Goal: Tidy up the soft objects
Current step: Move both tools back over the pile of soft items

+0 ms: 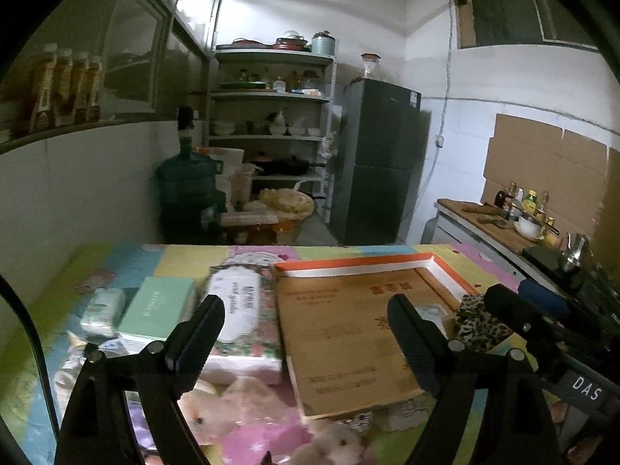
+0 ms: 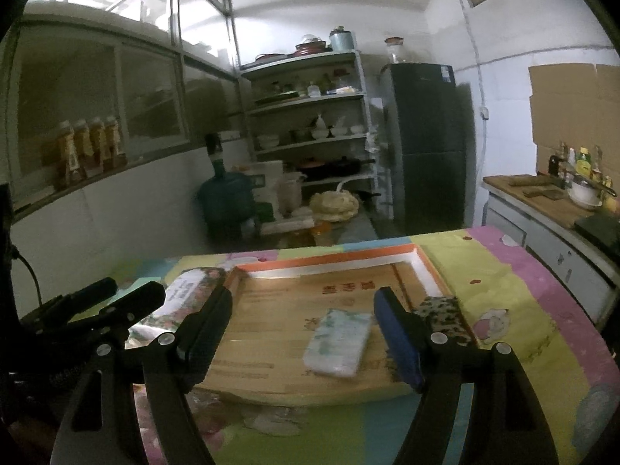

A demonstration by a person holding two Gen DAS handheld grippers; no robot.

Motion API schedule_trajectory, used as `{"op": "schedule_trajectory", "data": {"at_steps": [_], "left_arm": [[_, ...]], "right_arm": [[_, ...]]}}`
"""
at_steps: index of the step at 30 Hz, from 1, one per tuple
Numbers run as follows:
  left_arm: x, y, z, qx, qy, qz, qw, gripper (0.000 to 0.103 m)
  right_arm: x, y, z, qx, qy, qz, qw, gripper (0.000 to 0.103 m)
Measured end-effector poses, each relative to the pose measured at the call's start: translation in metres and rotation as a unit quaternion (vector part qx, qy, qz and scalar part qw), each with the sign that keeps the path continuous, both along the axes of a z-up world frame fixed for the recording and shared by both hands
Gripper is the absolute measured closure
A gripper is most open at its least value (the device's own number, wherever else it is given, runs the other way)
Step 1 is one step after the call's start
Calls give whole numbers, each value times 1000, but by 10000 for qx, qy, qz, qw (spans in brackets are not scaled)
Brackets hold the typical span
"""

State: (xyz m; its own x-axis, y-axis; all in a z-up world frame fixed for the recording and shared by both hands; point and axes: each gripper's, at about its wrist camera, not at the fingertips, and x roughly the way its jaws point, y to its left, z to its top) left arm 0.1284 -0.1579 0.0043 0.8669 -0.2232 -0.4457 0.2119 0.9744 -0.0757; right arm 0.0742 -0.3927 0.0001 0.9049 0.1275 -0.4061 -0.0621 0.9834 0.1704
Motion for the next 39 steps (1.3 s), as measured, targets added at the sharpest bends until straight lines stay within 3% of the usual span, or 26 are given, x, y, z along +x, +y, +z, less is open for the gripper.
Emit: {"op": "schedule_trajectory", "data": {"at_steps": [28, 39], "left_arm": [[-19, 105, 1, -54, -77, 610, 9981, 17], [-27, 172, -7, -170, -25, 1219, 9924, 17]], "right_arm": [[3, 101, 9, -242, -24, 620, 9978, 26], [10, 143, 0, -349, 128, 960, 9947, 26]]}}
